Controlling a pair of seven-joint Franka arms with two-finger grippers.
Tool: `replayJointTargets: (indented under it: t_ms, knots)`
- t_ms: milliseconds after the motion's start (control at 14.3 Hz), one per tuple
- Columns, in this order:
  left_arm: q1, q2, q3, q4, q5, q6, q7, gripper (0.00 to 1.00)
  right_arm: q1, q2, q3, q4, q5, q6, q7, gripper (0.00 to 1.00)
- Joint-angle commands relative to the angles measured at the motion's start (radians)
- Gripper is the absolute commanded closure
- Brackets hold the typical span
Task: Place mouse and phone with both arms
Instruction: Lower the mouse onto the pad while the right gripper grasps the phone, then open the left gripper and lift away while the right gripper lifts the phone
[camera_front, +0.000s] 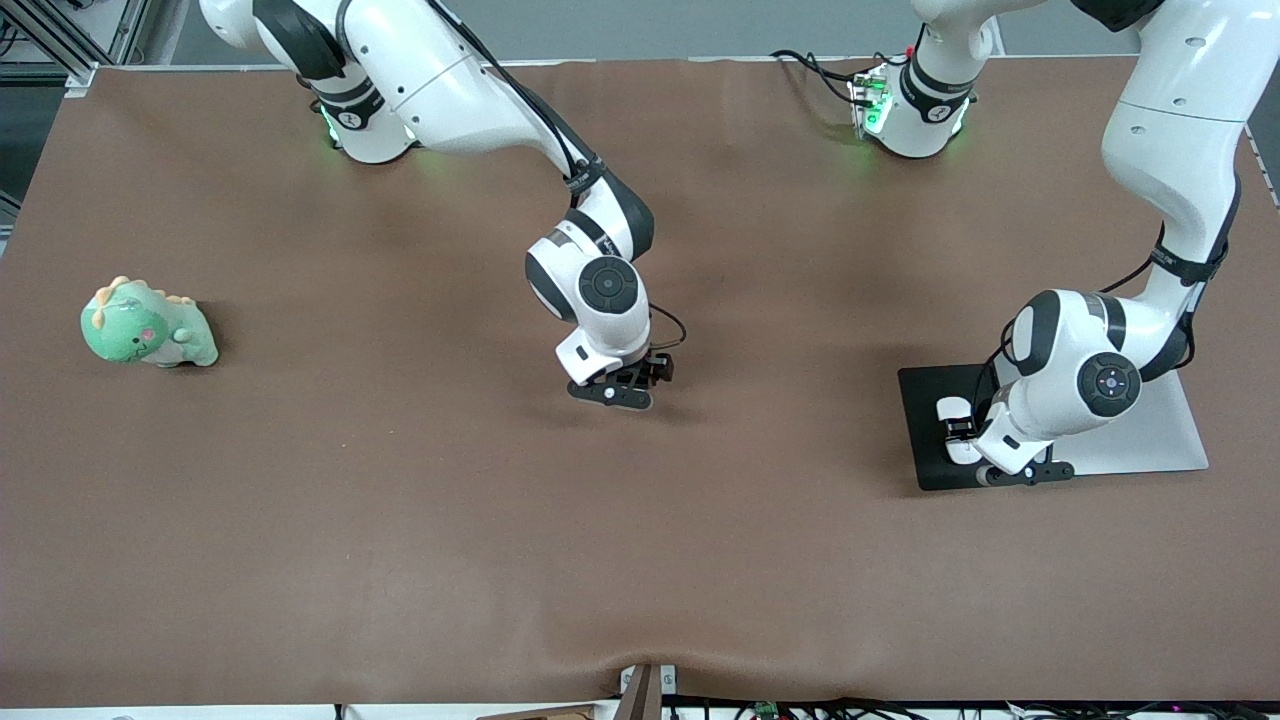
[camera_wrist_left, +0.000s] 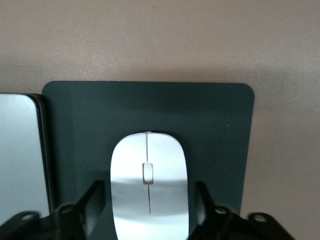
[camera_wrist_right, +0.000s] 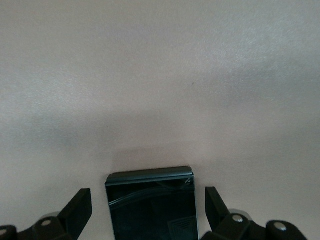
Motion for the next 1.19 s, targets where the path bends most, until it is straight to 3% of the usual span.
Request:
replayJointTargets:
  t_ms: [0,280,630,700,770,840,1120]
  knots:
    - [0.007,-0.038,-0.012,-0.004,0.024,-0.001,-0.008,0.0,0.02,0.019,-0.007,0.012,0.003,0.023,0.028,0.0]
    - [0.001,-0.167,-0.045,0.046,0.016,-0.163,-0.001,0.0,0.026,0.031,-0.007,0.011,0.003,0.028,0.028,0.0]
    - [0.003,-0.248,-0.09,0.313,0.007,-0.542,0.004,0.0,0.035,0.039,-0.009,-0.002,-0.014,0.03,0.026,0.0]
    - [0.001,-0.253,-0.095,0.362,0.007,-0.603,0.004,0.0,0.04,0.038,-0.01,-0.003,-0.016,0.03,0.026,0.52]
    - [0.004,-0.259,-0.108,0.403,0.007,-0.662,0.004,0.0,0.04,0.037,-0.012,-0.008,-0.016,0.031,0.028,0.84]
    - [0.004,-0.281,-0.116,0.436,0.007,-0.718,0.004,0.0,0.04,0.036,-0.014,-0.009,-0.016,0.036,0.035,1.0]
    - [0.006,-0.405,-0.116,0.46,-0.014,-0.82,0.007,0.0,0.017,-0.024,-0.015,-0.008,-0.016,-0.018,0.054,1.0]
